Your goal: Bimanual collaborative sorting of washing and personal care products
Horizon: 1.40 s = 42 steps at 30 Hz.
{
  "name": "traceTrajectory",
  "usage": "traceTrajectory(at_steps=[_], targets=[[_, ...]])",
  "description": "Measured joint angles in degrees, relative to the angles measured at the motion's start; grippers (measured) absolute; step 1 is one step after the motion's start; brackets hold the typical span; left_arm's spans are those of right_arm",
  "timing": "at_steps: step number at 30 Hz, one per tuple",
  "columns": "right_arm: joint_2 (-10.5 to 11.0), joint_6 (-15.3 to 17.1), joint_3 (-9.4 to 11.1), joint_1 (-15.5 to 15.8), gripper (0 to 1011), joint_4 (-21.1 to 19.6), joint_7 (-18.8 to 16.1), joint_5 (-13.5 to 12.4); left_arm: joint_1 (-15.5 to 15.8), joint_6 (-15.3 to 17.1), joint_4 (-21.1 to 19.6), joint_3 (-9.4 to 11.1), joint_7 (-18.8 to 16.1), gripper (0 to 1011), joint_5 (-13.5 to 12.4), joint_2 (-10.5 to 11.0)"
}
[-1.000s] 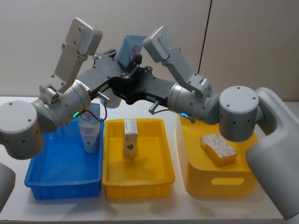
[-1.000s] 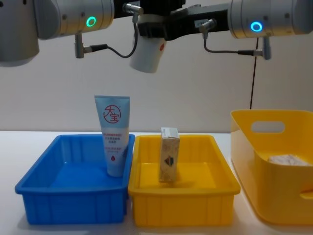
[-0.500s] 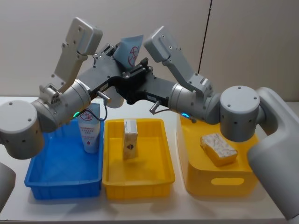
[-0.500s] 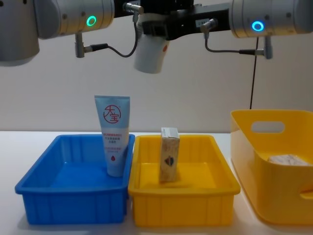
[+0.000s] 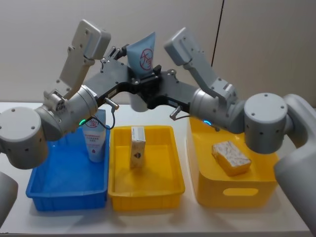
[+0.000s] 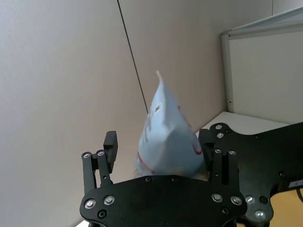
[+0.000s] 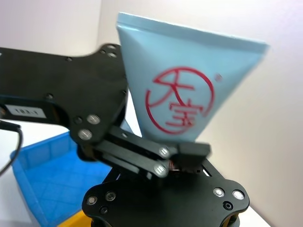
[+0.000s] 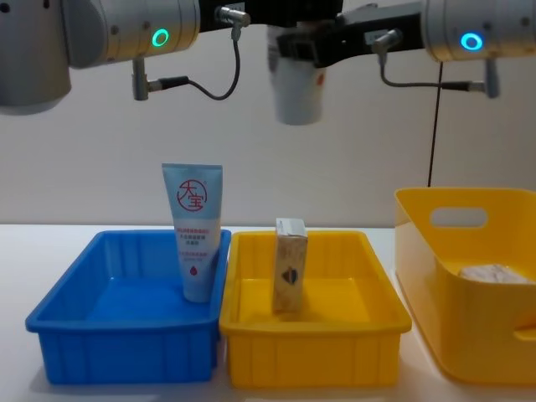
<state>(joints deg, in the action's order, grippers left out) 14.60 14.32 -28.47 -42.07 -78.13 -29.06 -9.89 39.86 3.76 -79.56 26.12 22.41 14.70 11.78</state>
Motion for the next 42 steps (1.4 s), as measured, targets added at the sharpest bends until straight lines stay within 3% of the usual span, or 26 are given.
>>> traceTrajectory(at_steps=[23,32,42], targets=[[3.68,3.65,6.38,8.17,135,-8.5,9.98,1.22,-0.02,0.07,0.1,-0.24,-0.27,1002,-0.12,0.17],[5.81,8.31,9.56,12.25,135,-13.16,13.81,2.31,0.01,0.07,0.05,-0.2,-0.23,1002,-0.09,0.15],[8.91,15.73,14.03,17.57,135,-18.43,16.41,2.52,0.01,0.04,0.0,-0.19,-0.18,1002,-0.06,0.11]])
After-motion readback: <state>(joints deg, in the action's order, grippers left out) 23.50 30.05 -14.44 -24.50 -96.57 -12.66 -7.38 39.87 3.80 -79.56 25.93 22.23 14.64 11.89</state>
